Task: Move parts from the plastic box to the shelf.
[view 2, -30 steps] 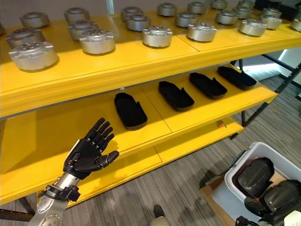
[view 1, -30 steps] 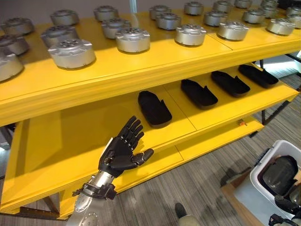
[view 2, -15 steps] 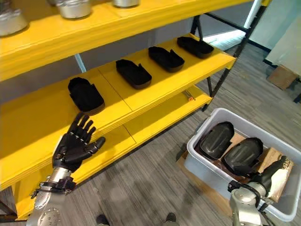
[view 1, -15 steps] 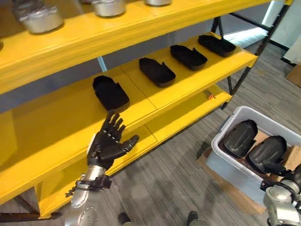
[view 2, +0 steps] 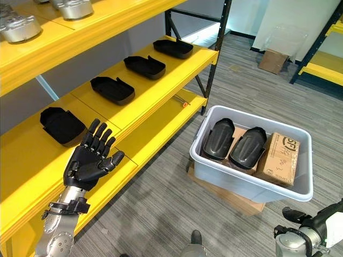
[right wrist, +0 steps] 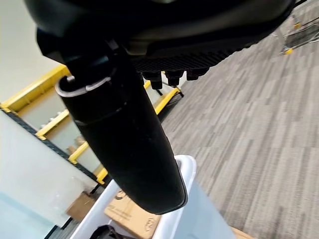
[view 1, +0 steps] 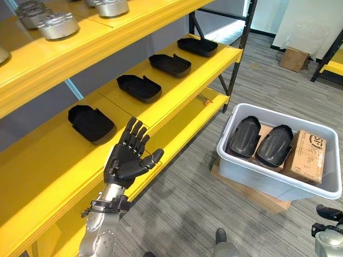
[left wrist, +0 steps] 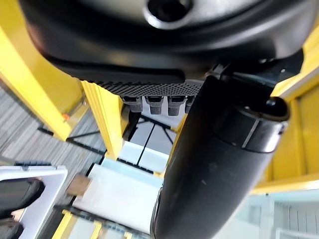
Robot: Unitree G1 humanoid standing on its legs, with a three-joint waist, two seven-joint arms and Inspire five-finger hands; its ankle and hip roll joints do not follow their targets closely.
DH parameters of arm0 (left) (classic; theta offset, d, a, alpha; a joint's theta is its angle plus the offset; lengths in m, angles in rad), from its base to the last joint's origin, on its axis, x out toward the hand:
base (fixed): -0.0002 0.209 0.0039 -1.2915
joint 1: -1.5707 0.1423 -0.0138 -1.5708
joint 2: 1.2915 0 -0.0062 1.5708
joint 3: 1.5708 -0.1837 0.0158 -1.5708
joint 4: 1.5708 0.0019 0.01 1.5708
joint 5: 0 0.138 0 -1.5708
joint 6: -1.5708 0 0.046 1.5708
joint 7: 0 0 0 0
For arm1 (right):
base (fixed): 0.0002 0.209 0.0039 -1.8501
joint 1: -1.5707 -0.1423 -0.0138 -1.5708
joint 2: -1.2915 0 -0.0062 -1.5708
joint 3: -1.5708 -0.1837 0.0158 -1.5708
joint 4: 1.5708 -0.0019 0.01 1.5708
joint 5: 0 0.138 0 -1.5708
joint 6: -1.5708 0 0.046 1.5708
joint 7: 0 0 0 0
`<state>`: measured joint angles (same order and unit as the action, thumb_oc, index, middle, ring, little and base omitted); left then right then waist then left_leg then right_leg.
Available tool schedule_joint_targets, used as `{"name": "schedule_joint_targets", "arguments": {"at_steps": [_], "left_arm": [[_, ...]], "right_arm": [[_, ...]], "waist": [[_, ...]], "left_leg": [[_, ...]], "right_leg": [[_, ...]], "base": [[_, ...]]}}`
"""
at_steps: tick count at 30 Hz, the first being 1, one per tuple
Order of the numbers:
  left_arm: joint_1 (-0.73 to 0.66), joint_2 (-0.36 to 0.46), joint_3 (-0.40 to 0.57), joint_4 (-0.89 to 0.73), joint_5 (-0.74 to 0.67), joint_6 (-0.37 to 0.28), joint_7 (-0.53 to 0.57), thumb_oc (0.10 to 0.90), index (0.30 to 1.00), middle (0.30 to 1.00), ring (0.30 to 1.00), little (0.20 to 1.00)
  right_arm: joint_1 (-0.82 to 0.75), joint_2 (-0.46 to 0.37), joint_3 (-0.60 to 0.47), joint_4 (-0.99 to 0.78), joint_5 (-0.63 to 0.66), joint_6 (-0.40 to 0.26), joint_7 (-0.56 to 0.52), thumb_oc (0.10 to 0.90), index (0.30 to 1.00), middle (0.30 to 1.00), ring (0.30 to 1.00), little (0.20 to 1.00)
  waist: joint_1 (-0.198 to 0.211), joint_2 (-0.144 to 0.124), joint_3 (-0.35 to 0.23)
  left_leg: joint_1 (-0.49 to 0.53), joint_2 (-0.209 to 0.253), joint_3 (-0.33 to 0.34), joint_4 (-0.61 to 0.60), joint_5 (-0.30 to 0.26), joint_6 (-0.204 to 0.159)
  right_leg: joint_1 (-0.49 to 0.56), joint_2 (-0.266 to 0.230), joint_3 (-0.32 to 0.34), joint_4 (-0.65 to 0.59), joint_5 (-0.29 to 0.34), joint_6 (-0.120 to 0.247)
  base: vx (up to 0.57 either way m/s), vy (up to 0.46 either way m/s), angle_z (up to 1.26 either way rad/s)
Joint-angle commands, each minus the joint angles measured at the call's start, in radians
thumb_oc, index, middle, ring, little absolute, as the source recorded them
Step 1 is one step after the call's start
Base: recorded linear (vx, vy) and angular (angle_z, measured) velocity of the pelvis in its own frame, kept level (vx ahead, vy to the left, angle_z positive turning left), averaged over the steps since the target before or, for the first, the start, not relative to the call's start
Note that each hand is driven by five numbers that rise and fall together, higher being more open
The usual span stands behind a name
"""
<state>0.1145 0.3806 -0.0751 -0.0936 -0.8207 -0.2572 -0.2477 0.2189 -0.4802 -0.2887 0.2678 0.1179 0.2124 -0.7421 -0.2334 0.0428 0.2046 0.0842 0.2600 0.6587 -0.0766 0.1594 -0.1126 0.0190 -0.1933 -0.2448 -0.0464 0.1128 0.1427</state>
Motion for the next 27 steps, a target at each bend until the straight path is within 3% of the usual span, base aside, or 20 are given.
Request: {"name": "schedule_joint_targets", "arguments": {"at_steps": [1, 4, 9, 12, 13, 14, 16, 17, 18, 20, 22, 27], "left_arm": [[-0.09, 0.052, 0.036, -0.117, -0.036, -0.083, -0.046, 0.9, 1.0, 1.0, 1.0, 1.0], [-0.121, 0.05, 0.021, -0.131, -0.081, -0.079, -0.037, 0.9, 1.0, 1.0, 1.0, 1.0], [-0.248, 0.039, -0.042, -0.16, -0.035, -0.094, 0.001, 0.9, 1.0, 1.0, 1.0, 1.0], [-0.259, 0.027, -0.047, -0.154, -0.013, -0.13, 0.063, 0.9, 1.0, 1.0, 1.0, 1.0], [-0.247, 0.021, -0.04, -0.154, 0.023, -0.134, 0.078, 0.9, 1.0, 1.0, 1.0, 1.0], [-0.238, 0.022, -0.034, -0.155, 0.051, -0.131, 0.075, 0.9, 1.0, 1.0, 1.0, 1.0], [-0.233, 0.024, -0.031, -0.157, 0.064, -0.127, 0.075, 0.9, 1.0, 1.0, 1.0, 1.0], [-0.217, 0.03, -0.024, -0.164, 0.062, -0.107, 0.079, 0.9, 1.0, 1.0, 1.0, 1.0], [-0.21, 0.031, -0.018, -0.167, 0.049, -0.092, 0.057, 0.9, 1.0, 1.0, 1.0, 1.0], [-0.208, 0.033, -0.017, -0.181, 0.045, -0.059, 0.0, 0.9, 1.0, 1.0, 1.0, 1.0], [-0.177, 0.048, -0.018, -0.178, 0.058, -0.071, -0.003, 0.9, 1.0, 1.0, 1.0, 1.0], [-0.149, 0.065, -0.007, -0.15, 0.041, -0.075, -0.065, 0.9, 1.0, 1.0, 1.0, 1.0]], "right_arm": [[-0.064, -0.058, -0.071, -0.093, 0.019, -0.067, -0.041, 0.9, 1.0, 1.0, 1.0, 1.0], [-0.069, -0.083, -0.111, -0.092, -0.017, -0.105, -0.025, 0.9, 1.0, 1.0, 1.0, 1.0], [-0.103, -0.158, -0.133, -0.167, -0.095, -0.125, 0.045, 0.9, 1.0, 1.0, 1.0, 1.0], [-0.149, -0.159, -0.052, -0.214, 0.001, -0.153, 0.125, 0.9, 1.0, 1.0, 1.0, 1.0], [-0.186, -0.155, 0.002, -0.233, -0.017, -0.158, 0.146, 0.9, 1.0, 1.0, 1.0, 1.0], [-0.21, -0.159, 0.028, -0.243, -0.008, -0.16, 0.175, 0.9, 1.0, 1.0, 1.0, 1.0], [-0.224, -0.162, 0.042, -0.249, -0.001, -0.157, 0.194, 0.9, 1.0, 1.0, 1.0, 1.0], [-0.255, -0.159, 0.077, -0.264, 0.016, -0.134, 0.218, 0.9, 1.0, 1.0, 1.0, 1.0], [-0.255, -0.147, 0.085, -0.274, 0.019, -0.124, 0.217, 0.9, 1.0, 1.0, 1.0, 1.0], [-0.236, -0.112, 0.1, -0.317, -0.004, -0.091, 0.188, 0.9, 1.0, 1.0, 1.0, 1.0], [-0.224, -0.088, 0.136, -0.326, -0.005, -0.098, 0.189, 0.9, 1.0, 1.0, 1.0, 1.0], [-0.171, -0.062, 0.155, -0.348, 0.029, -0.122, 0.209, 0.9, 1.0, 1.0, 1.0, 1.0]], "waist": [[-0.01, -0.059, -0.023], [-0.029, -0.054, -0.019], [-0.074, -0.042, -0.001], [-0.062, -0.057, 0.005], [-0.032, -0.064, 0.009], [-0.011, -0.063, 0.015], [0.001, -0.061, 0.018], [0.036, -0.052, 0.023], [0.048, -0.048, 0.023], [0.06, -0.048, 0.029], [0.091, -0.058, 0.031], [0.094, -0.06, 0.01]], "left_leg": [[-0.041, 0.002, -0.115, 0.064, -0.084, 0.015], [-0.048, 0.012, -0.131, 0.069, -0.081, 0.01], [-0.055, 0.037, -0.176, 0.083, -0.074, 0.0], [-0.035, 0.065, -0.27, 0.097, -0.018, -0.012], [-0.022, 0.039, -0.388, 0.12, -0.023, -0.01], [-0.026, 0.001, -0.457, 0.136, -0.04, 0.001], [-0.033, -0.025, -0.489, 0.14, -0.052, 0.01], [-0.054, -0.119, -0.56, 0.118, -0.112, 0.048], [-0.065, -0.156, -0.555, 0.094, -0.129, 0.062], [-0.128, -0.189, -0.483, 0.055, -0.09, 0.057], [-0.201, -0.215, -0.515, 0.065, -0.061, 0.058], [-0.161, -0.215, -0.483, 0.039, -0.084, 0.083]], "right_leg": [[0.009, 0.05, 0.049, 0.189, -0.176, -0.073], [-0.012, 0.062, 0.074, 0.221, -0.197, -0.086], [-0.077, 0.09, 0.122, 0.329, -0.26, -0.118], [-0.094, 0.109, 0.152, 0.322, -0.237, -0.131], [-0.093, 0.123, 0.198, 0.292, -0.212, -0.132], [-0.084, 0.134, 0.231, 0.269, -0.198, -0.134], [-0.08, 0.142, 0.252, 0.252, -0.185, -0.134], [-0.062, 0.159, 0.301, 0.211, -0.159, -0.127], [-0.051, 0.164, 0.302, 0.191, -0.15, -0.12], [-0.024, 0.166, 0.262, 0.147, -0.136, -0.107], [0.016, 0.179, 0.274, 0.117, -0.141, -0.117], [0.013, 0.173, 0.245, 0.109, -0.141, -0.108]], "base": [[-0.06, -0.128, -0.06], [-0.06, -0.118, -0.16], [-0.09, -0.146, -0.14], [0.02, -0.127, -0.6], [0.13, -0.165, -1.57], [0.21, -0.123, -1.98], [0.15, -0.079, -1.49], [0.18, -0.091, -0.89], [0.2, -0.091, -0.7], [0.13, -0.033, -0.98], [0.21, 0.027, -1.1], [0.14, 0.04, -0.06]]}}
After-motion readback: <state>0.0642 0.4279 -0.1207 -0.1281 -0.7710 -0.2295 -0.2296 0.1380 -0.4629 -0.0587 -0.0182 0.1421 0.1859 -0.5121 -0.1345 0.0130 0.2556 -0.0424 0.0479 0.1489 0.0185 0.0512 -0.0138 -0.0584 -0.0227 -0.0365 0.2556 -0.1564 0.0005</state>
